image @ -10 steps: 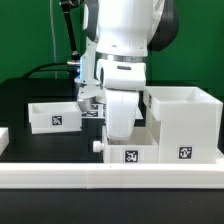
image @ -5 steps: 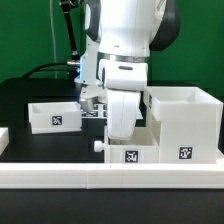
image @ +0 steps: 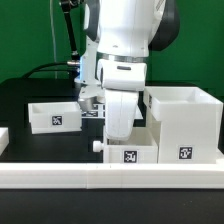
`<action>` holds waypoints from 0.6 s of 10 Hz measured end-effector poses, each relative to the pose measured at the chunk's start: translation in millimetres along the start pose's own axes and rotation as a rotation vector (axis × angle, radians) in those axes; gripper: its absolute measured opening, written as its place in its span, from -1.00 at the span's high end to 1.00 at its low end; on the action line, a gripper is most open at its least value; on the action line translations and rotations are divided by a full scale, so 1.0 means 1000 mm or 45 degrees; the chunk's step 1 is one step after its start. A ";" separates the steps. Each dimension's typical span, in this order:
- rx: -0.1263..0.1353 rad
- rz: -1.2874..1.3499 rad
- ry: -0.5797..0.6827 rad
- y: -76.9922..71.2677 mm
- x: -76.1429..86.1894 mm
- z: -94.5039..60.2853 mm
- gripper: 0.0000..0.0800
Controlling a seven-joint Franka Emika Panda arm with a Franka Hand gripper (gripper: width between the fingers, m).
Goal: Assemble drawer
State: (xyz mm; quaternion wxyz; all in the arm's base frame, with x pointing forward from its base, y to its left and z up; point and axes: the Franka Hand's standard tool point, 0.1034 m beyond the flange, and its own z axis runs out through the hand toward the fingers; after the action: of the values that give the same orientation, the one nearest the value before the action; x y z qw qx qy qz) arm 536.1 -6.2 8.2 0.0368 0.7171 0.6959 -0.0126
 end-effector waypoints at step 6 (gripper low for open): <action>0.009 -0.001 -0.009 -0.001 0.001 0.000 0.89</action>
Offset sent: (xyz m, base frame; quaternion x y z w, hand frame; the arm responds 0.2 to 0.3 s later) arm -0.0035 0.0024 0.0019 -0.0013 0.0009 -0.0181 0.9998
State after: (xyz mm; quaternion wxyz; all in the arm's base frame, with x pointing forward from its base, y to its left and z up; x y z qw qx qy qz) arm 534.9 -5.0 8.4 0.0366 0.7169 0.6960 -0.0177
